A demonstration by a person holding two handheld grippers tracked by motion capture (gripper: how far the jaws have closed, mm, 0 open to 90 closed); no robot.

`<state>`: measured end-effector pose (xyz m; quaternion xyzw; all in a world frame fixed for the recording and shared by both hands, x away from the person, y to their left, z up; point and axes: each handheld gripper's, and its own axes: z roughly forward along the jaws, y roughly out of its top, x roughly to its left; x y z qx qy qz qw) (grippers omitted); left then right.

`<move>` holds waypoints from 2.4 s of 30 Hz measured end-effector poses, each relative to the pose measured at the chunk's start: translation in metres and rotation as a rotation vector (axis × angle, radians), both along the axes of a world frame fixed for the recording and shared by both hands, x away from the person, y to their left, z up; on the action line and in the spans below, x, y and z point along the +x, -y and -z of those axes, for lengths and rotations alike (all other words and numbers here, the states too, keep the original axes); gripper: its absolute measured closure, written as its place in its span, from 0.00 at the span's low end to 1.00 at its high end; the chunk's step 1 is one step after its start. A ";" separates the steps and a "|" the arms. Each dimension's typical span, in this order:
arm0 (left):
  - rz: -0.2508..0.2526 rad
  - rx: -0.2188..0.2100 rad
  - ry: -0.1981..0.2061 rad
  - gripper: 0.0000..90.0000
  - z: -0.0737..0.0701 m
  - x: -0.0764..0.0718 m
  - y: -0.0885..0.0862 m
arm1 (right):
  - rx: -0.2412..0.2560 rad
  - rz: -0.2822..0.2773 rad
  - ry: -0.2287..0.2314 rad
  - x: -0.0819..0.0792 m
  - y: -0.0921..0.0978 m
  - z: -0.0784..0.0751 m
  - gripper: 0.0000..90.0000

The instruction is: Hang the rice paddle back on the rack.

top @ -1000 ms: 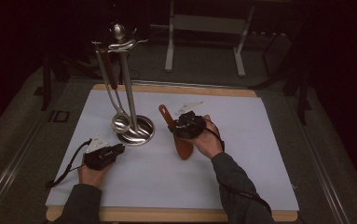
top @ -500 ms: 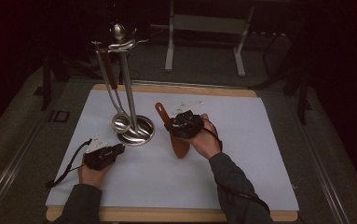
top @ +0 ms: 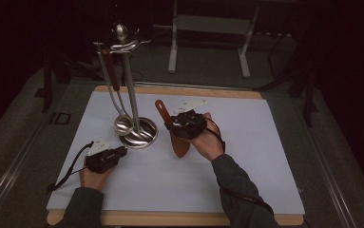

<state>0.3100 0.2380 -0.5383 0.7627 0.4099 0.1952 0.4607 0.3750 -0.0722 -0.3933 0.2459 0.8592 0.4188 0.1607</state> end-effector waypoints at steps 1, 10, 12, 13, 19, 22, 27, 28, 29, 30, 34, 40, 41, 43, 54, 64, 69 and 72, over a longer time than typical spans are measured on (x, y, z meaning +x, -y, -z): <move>0.000 0.000 0.000 0.89 0.000 0.000 0.000 | 0.000 0.000 0.000 0.000 0.000 0.000 0.74; 0.000 0.000 0.000 0.89 0.000 0.000 0.000 | 0.023 0.009 0.025 -0.002 0.000 -0.008 0.74; 0.000 -0.001 0.000 0.89 0.000 0.000 0.000 | 0.029 0.012 0.031 -0.003 0.000 -0.010 0.74; -0.001 0.000 0.000 0.89 0.000 0.000 0.000 | 0.034 0.014 0.032 -0.003 0.000 -0.012 0.74; 0.000 -0.001 0.000 0.89 0.000 0.000 0.000 | 0.040 0.013 0.042 -0.005 0.000 -0.017 0.74; 0.000 -0.001 0.000 0.89 0.000 0.000 0.000 | 0.043 0.010 0.047 -0.005 -0.001 -0.020 0.74; 0.000 -0.002 -0.001 0.89 0.000 0.000 0.000 | 0.045 0.009 0.057 -0.006 -0.002 -0.025 0.74; 0.000 -0.002 -0.001 0.89 0.000 0.000 0.000 | 0.047 0.011 0.057 -0.007 -0.002 -0.026 0.74; 0.000 -0.001 -0.001 0.89 0.000 0.000 0.000 | 0.046 0.011 0.058 -0.007 -0.002 -0.027 0.74; 0.000 -0.002 0.000 0.89 0.000 0.000 0.000 | 0.048 0.010 0.059 -0.007 -0.002 -0.028 0.74; 0.000 -0.001 0.000 0.89 0.000 0.000 0.000 | 0.053 0.010 0.065 -0.008 -0.003 -0.031 0.74; 0.001 -0.001 0.000 0.89 0.000 0.000 0.000 | 0.061 0.008 0.071 -0.009 -0.004 -0.036 0.74; 0.001 -0.002 0.000 0.88 0.000 0.000 0.000 | 0.062 0.008 0.070 -0.009 -0.005 -0.036 0.74; 0.001 -0.002 0.000 0.88 0.000 0.000 0.000 | 0.064 0.005 0.076 -0.009 -0.005 -0.037 0.74; 0.001 -0.004 0.000 0.88 0.000 0.000 0.000 | 0.070 -0.001 0.083 -0.010 -0.009 -0.043 0.74; 0.001 -0.003 -0.001 0.88 0.000 0.000 0.000 | 0.077 -0.003 0.092 -0.010 -0.010 -0.048 0.74; 0.002 -0.003 -0.001 0.88 0.000 0.000 0.000 | 0.076 -0.002 0.097 -0.011 -0.011 -0.050 0.74; 0.001 -0.004 -0.001 0.88 0.000 0.000 0.000 | 0.077 -0.002 0.099 -0.011 -0.012 -0.051 0.74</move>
